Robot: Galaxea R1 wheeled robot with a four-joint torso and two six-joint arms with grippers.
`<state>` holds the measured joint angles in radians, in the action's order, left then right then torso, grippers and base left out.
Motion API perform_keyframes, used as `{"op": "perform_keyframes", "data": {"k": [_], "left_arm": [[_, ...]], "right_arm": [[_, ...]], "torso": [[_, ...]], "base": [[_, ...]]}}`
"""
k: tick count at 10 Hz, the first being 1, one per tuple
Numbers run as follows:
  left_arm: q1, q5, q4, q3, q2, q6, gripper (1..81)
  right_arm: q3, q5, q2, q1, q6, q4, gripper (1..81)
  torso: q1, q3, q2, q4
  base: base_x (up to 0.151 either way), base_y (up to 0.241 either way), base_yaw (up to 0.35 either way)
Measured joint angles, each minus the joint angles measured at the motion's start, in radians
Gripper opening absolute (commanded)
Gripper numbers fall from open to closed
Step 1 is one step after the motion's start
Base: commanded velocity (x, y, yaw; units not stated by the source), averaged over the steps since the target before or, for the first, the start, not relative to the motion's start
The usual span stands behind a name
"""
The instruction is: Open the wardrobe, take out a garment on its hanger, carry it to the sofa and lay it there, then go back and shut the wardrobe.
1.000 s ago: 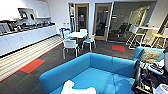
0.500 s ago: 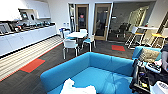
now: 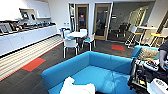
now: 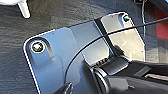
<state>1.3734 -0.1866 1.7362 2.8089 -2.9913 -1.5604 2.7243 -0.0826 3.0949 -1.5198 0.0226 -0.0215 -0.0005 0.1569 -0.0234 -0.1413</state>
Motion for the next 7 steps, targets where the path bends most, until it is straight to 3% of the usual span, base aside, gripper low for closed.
{"op": "perform_keyframes", "data": {"k": [1,7], "left_arm": [[-0.003,0.0,0.0,0.0,0.0,0.0,81.1],[-0.002,0.0,0.001,0.0,0.005,0.0,81.1]], "right_arm": [[0.0,-0.003,0.0,0.003,0.0,0.0,81.1],[0.0,0.0,0.005,0.006,0.0,-0.004,81.1]], "torso": [[0.0,0.0,0.0,0.0],[0.0,0.0,0.0,0.0]], "base": [[-0.076,0.0,0.0],[0.0,0.0,0.0]]}}
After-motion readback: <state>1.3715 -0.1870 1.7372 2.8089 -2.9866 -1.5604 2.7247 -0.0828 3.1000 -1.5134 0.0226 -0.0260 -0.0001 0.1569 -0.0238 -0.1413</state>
